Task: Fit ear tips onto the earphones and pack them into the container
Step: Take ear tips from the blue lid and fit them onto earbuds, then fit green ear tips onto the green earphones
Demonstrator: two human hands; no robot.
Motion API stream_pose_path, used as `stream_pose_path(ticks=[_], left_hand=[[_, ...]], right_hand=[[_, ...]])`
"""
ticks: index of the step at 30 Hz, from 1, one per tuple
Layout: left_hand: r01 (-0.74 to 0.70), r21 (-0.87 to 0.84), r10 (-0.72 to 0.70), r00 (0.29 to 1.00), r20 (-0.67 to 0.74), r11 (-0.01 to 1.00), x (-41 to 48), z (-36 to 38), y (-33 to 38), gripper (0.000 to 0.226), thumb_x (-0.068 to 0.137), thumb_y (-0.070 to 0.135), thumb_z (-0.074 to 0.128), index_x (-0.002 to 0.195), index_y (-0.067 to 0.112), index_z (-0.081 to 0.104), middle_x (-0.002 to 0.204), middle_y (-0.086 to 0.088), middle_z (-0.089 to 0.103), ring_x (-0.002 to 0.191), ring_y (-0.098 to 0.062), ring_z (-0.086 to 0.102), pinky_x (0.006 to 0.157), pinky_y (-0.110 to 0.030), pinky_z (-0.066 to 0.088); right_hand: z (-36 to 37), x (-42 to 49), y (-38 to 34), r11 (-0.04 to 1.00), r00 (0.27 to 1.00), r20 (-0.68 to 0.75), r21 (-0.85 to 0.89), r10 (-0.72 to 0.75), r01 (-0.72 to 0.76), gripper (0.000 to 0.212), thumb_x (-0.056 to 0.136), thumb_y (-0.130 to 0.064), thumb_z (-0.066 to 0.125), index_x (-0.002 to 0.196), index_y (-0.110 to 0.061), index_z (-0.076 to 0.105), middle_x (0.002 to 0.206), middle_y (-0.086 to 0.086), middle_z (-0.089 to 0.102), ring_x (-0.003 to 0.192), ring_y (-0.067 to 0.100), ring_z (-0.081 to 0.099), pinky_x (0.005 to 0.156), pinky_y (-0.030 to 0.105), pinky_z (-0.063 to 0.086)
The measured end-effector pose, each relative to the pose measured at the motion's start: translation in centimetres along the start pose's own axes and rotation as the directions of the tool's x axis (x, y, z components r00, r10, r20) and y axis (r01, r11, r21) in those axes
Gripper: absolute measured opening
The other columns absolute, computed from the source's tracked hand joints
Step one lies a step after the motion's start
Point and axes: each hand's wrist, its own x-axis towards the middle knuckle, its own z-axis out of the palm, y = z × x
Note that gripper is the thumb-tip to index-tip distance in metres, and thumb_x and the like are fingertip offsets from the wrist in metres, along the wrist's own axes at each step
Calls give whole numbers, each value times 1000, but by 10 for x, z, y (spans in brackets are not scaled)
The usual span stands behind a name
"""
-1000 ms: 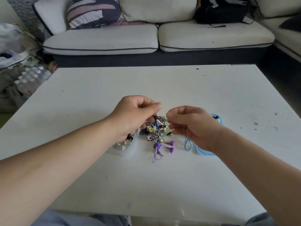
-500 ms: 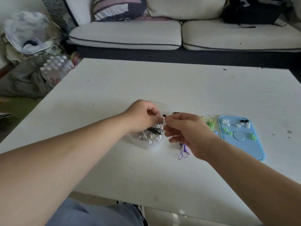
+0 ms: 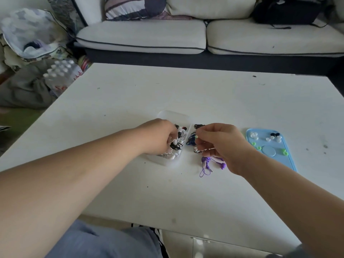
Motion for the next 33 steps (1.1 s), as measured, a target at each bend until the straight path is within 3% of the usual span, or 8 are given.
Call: stream_pose_path(ticks=[5,9,12,17,22,25,29,33], left_hand=[[12,143,-28,993,111,990,5,4,10,22,93,18,59,109,19,73,107,1,71,98,-24,66,79,-32,53],[-35,293,-32,975,218,956,6,-1,24,16,92,21,58,92,18,74,90,3,69,88,-24,64,64,-26,44],[14,368,-49,995,87,930,14,-10,41,11,87,14,58,80,21,63,79,5,61,76,-25,58,60,-25,40],[-41,256,84,984,-159,966,42,-9,87,26,89,9,57,104,26,70,107,0,65,98,-29,65,71,-31,46],[-158,129,168,983,-75,979,77,15,122,29,93,12,57,112,28,70,120,0,66,105,-27,65,88,-39,57],[-151,30,153,984,-90,988,94,32,134,27,97,21,55,121,26,67,123,-2,65,109,-26,63,94,-39,55],[-128,-62,123,989,-86,990,114,56,155,27,102,35,53,128,26,55,118,0,63,110,-26,61,91,-38,51],[-48,-53,47,998,-33,997,122,65,161,30,97,30,58,126,22,55,125,-2,62,110,-27,60,91,-38,52]], right_hand=[[-16,3,-1,999,998,-66,-43,1,-4,6,94,-10,69,94,-5,72,77,10,72,60,18,65,59,33,58],[-33,6,-1,994,994,-104,-107,-21,10,7,94,-10,68,93,-5,73,75,9,73,62,20,66,58,32,57],[-52,10,-1,990,981,-185,-134,-59,34,7,94,-8,65,94,-6,72,75,8,73,63,20,66,62,34,58],[-93,19,4,979,932,-348,-200,-99,29,13,94,-8,62,103,-13,69,77,7,72,64,20,64,61,35,57],[-114,23,16,954,936,-344,-298,-70,-38,14,93,-10,59,98,-16,71,79,8,73,58,19,64,55,31,56],[-116,26,20,958,947,-321,-273,-7,-85,22,92,-3,51,93,-13,70,81,15,75,57,25,67,70,40,65],[-121,28,18,966,948,-316,-231,42,-119,34,85,6,40,91,-12,68,84,18,75,59,27,67,78,46,65],[-125,26,17,971,950,-309,-206,48,-117,35,84,8,38,90,-9,69,78,16,73,61,28,67,74,46,65]])
